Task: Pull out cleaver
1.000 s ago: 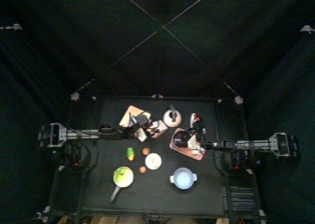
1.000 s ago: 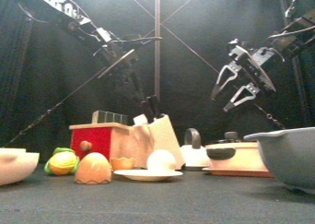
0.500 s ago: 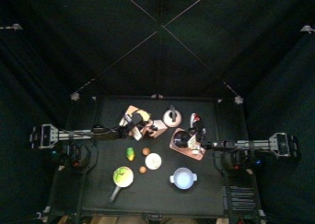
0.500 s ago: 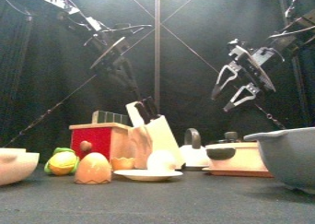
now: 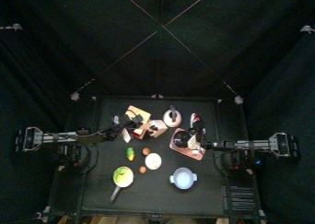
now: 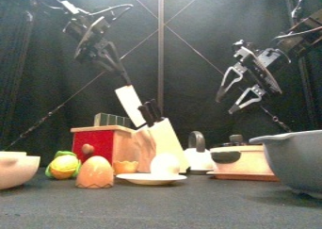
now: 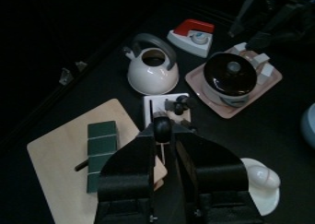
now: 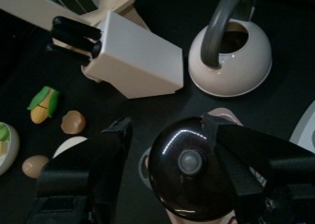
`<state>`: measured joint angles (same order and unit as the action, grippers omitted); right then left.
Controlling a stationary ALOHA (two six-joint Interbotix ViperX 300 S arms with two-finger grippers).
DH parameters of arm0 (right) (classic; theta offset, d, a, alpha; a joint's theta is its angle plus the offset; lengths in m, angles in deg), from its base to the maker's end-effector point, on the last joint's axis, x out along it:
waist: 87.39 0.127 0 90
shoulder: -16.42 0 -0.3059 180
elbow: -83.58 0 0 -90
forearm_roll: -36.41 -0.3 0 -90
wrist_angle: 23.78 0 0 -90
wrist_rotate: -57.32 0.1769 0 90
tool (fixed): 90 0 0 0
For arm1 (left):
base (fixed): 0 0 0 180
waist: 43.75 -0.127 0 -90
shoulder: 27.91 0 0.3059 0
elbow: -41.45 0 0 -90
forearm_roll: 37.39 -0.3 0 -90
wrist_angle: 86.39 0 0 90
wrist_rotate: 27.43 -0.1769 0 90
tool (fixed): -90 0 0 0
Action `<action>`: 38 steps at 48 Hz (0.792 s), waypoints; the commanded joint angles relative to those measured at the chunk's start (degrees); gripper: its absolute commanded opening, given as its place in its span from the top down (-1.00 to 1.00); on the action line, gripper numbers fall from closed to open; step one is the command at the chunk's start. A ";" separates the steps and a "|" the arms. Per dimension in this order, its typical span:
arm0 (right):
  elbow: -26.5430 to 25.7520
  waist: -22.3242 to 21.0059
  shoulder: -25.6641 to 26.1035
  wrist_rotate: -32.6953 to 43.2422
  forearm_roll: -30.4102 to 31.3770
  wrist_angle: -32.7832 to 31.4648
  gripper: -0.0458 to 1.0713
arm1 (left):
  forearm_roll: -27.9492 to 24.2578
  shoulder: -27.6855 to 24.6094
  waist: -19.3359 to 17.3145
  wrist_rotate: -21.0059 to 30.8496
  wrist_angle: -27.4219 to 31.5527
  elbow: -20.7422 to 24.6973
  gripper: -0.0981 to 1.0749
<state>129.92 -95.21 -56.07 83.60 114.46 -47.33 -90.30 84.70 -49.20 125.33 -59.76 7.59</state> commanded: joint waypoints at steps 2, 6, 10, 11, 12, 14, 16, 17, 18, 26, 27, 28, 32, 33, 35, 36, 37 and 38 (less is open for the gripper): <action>-1.05 0.18 0.35 0.00 0.18 0.09 -0.76 | 0.18 3.96 1.23 0.18 0.70 -0.70 0.05; -1.14 0.26 0.35 0.00 0.18 0.18 -0.75 | 0.44 5.54 2.29 0.18 0.88 -1.76 0.05; -1.14 0.26 0.35 0.00 0.18 0.18 -0.75 | 0.44 5.80 3.34 0.18 0.88 -2.29 0.05; -1.05 0.26 0.35 0.00 0.18 0.09 -0.76 | 0.44 5.71 3.52 0.18 0.88 -2.29 0.05; -1.14 0.26 0.35 0.00 0.18 0.09 -0.75 | 0.44 5.71 3.87 0.18 0.88 -2.37 0.05; -1.05 0.35 0.35 0.00 0.18 0.09 -0.75 | 0.44 5.71 4.13 0.18 0.88 -2.46 0.05; -1.05 0.35 0.35 0.00 0.18 0.09 -0.75 | 0.44 5.71 4.31 0.18 0.88 -2.46 0.05; -1.05 0.35 0.35 0.00 0.18 0.09 -0.75 | 0.35 5.71 4.31 0.18 0.79 -2.46 0.05; -0.97 0.35 0.35 0.00 0.26 0.18 -0.75 | 0.44 5.71 4.31 0.18 0.62 -2.46 0.05; -0.79 0.26 0.35 0.00 -1.14 0.18 -0.75 | 0.44 5.54 5.10 0.26 -1.85 -2.99 0.05; -0.79 0.26 0.35 -0.09 -1.41 0.09 -0.76 | 0.44 5.36 5.36 0.26 -2.81 -3.08 0.05; -0.79 0.35 0.35 -0.09 -1.67 0.18 -0.75 | 0.44 5.19 5.71 0.18 -3.43 -3.16 0.05; -1.05 0.35 0.35 -0.09 -1.85 0.26 -0.75 | 0.18 3.43 7.21 0.09 -7.82 -3.34 0.05; -1.05 0.35 0.26 -0.09 -1.93 0.26 -0.75 | 0.09 3.08 7.56 0.00 -8.79 -3.34 0.05; -1.05 0.35 0.26 0.00 -1.85 0.26 -0.76 | 0.00 2.02 8.09 -0.09 -10.28 -3.25 0.05; -1.05 0.35 0.26 0.00 -1.85 0.26 -0.75 | 0.18 1.32 8.35 -0.18 -11.16 -2.90 0.05; -1.05 0.35 0.35 0.00 -1.85 0.26 -0.76 | 0.26 0.88 8.70 -0.18 -11.69 -2.72 0.05; -0.97 0.44 0.26 0.00 -1.85 0.26 -0.75 | 0.53 0.53 8.96 -0.18 -11.95 -2.46 0.05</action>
